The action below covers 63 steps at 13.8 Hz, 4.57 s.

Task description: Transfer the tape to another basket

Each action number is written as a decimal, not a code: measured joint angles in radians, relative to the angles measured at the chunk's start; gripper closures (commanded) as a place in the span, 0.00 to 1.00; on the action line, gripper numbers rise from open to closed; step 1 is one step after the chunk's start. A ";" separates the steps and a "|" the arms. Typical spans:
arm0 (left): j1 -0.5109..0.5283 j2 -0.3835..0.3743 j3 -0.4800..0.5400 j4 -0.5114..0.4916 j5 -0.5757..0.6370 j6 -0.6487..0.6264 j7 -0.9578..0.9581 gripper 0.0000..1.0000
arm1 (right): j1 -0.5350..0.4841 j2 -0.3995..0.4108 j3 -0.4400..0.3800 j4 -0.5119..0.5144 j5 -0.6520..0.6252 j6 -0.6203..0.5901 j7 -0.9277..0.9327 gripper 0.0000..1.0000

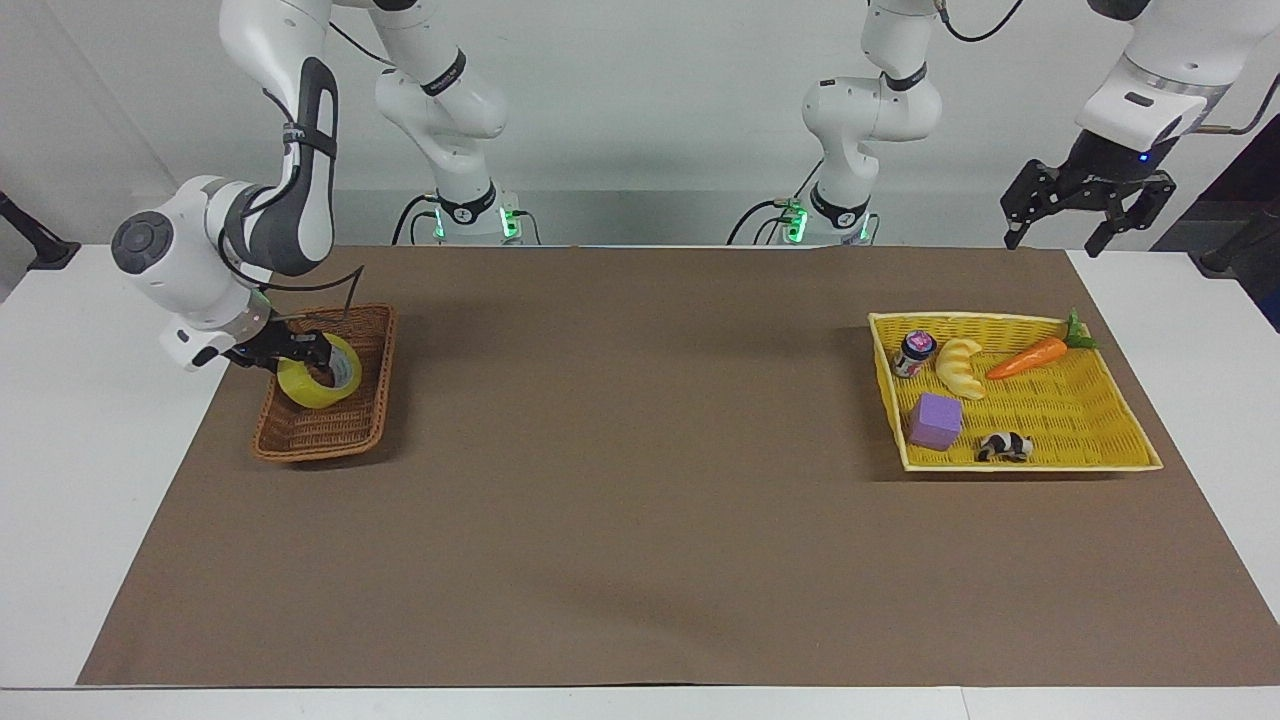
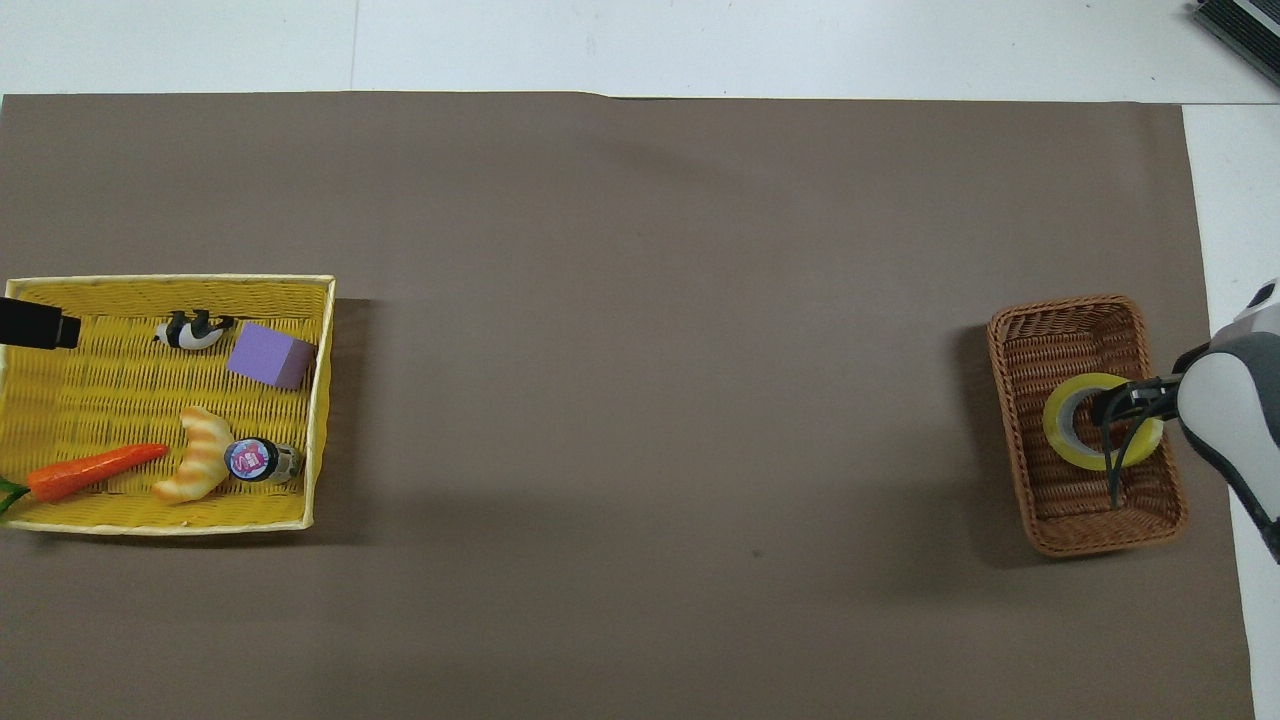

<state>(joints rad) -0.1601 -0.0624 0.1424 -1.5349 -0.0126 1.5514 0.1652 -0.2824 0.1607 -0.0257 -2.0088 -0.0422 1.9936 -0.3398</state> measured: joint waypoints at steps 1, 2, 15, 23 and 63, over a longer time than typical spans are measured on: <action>0.000 0.000 0.000 0.000 0.000 0.000 0.000 0.00 | 0.000 -0.002 0.000 0.008 0.000 -0.005 0.000 0.00; 0.000 0.000 0.000 0.000 0.000 0.000 0.000 0.00 | 0.001 -0.005 0.001 0.023 0.000 -0.016 0.000 0.00; 0.000 0.000 0.000 0.000 0.000 0.000 0.000 0.00 | 0.014 -0.062 0.018 0.161 0.000 -0.228 0.000 0.00; 0.000 0.000 0.000 0.000 0.000 0.000 0.000 0.00 | 0.218 -0.088 0.029 0.276 -0.062 -0.221 0.261 0.00; 0.000 0.000 0.000 0.000 0.000 0.000 0.000 0.00 | 0.209 -0.147 0.077 0.485 0.037 -0.485 0.272 0.00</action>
<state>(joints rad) -0.1601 -0.0624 0.1424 -1.5349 -0.0126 1.5514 0.1652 -0.0733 0.0133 0.0515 -1.5236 -0.0055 1.5083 -0.0674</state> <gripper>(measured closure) 0.000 0.000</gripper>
